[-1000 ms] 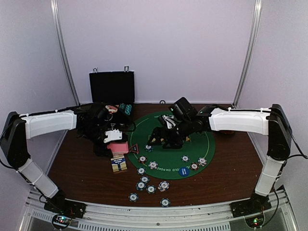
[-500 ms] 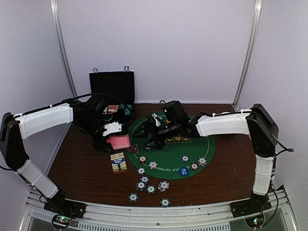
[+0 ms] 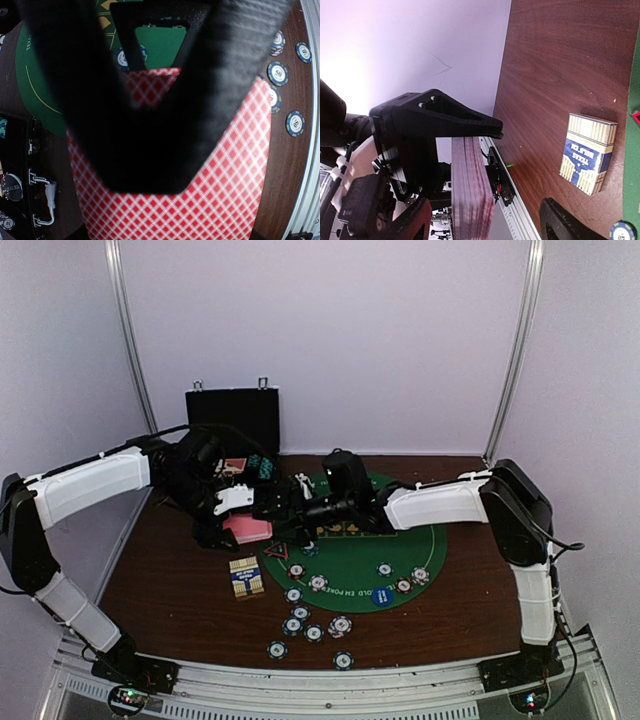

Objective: Distribute texas hold em gaming equipment
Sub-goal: Pick up the poker card from the face-down deck piles.

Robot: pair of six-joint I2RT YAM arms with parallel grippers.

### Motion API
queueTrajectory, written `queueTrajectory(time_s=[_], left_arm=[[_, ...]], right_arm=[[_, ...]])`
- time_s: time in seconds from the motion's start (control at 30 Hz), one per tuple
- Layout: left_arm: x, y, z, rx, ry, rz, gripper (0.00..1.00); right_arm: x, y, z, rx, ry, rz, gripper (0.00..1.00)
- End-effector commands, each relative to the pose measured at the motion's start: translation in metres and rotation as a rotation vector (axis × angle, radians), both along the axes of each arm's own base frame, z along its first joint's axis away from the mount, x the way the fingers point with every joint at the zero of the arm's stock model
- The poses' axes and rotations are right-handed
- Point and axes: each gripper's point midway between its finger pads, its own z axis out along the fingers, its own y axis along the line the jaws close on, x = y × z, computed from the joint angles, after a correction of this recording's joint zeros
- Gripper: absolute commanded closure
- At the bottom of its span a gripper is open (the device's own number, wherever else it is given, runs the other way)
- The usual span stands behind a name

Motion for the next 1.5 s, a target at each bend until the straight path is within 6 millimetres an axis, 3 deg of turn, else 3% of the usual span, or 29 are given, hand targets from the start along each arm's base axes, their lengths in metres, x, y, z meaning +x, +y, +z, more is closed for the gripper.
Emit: queueTrajectory(time_s=[0.0,0.13,0.3,0.47,0.5,0.6,0.63,0.8,0.9,1.2,1.37,1.47], left_arm=[[0.003,-0.011,0.012,-0.037,-0.021,-0.018,1.00],[0.004,-0.011,0.010,-0.026,-0.021,-0.022,1.00],[0.008,-0.013,0.008,-0.012,-0.023,-0.021,1.00],[0.016,-0.015,0.006,0.002,-0.033,-0.013,0.97],[0.017,-0.015,0.007,0.001,-0.037,-0.012,0.86],[0.020,-0.017,0.010,-0.015,-0.065,-0.009,0.07],[0.020,-0.017,0.011,-0.021,-0.076,-0.016,0.03],[0.007,-0.024,0.019,-0.084,-0.065,-0.069,0.02],[0.001,-0.027,0.013,-0.082,-0.048,-0.093,0.03],[0.009,-0.024,-0.005,-0.021,-0.054,-0.100,0.03],[0.010,-0.028,0.004,-0.048,-0.063,-0.102,0.19],[0.013,-0.029,0.008,-0.052,-0.078,-0.092,0.41]], right_arm=[[-0.001,0.013,0.023,0.101,-0.001,0.025,0.25],[-0.003,0.020,0.023,0.128,0.017,0.040,0.38],[-0.006,0.026,0.026,0.150,0.040,0.062,0.66],[-0.010,0.030,0.022,0.160,0.071,0.084,0.85],[-0.010,0.030,0.021,0.160,0.077,0.082,0.90],[-0.009,0.029,0.021,0.162,0.082,0.076,0.99],[-0.009,0.029,0.022,0.161,0.082,0.077,1.00],[-0.008,0.029,0.029,0.170,0.075,0.074,1.00],[-0.009,0.031,0.036,0.191,0.074,0.079,1.00],[-0.015,0.033,0.040,0.183,0.070,0.090,1.00],[-0.013,0.034,0.030,0.162,0.084,0.088,1.00],[-0.012,0.033,0.024,0.137,0.084,0.085,1.00]])
